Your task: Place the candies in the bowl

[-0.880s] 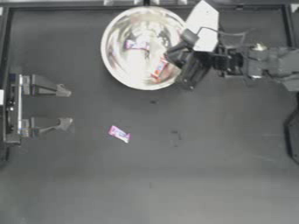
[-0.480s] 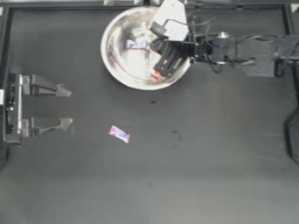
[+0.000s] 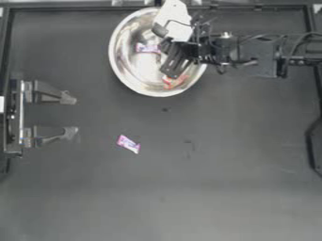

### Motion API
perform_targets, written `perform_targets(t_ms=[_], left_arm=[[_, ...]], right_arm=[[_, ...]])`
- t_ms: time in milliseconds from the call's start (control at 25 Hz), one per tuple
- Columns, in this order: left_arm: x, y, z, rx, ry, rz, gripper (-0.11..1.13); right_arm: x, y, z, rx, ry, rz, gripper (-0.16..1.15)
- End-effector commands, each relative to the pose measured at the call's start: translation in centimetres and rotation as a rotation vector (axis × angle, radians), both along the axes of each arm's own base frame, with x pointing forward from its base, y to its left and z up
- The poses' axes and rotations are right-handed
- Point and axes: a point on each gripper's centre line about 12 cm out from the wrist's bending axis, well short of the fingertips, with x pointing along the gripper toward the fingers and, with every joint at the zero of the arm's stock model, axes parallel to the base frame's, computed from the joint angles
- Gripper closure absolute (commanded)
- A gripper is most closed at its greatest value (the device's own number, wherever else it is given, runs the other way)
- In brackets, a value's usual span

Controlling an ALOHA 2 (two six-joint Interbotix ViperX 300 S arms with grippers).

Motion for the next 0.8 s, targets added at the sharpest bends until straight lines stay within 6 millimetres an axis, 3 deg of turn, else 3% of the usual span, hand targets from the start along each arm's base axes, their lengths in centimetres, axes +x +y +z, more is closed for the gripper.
perform_targets(t_ms=[40, 120, 160, 280, 440, 800], left_arm=[[0.2, 0.1, 0.4, -0.005, -0.013, 0.006, 0.06], [0.1, 0.0, 0.3, -0.009, -0.010, 0.004, 0.06], [0.1, 0.0, 0.3, -0.008, -0.012, 0.004, 0.06], [0.1, 0.0, 0.2, -0.008, -0.007, 0.004, 0.06], [0.1, 0.0, 0.0, -0.010, 0.003, 0.001, 0.06], [0.1, -0.1, -0.3, -0.008, 0.042, -0.012, 0.06]], right_arm=[[0.3, -0.5, 1.4, -0.021, -0.033, 0.000, 0.13], [0.4, -0.4, 1.4, -0.019, -0.038, 0.002, -0.07], [0.5, -0.4, 1.5, -0.020, -0.047, 0.008, -0.10], [0.6, 0.1, 2.4, -0.012, -0.089, 0.021, -0.01], [-0.1, 1.6, 4.9, -0.027, -0.142, 0.046, -0.01], [-3.7, 7.8, 8.8, -0.024, -0.262, 0.166, -0.01]])
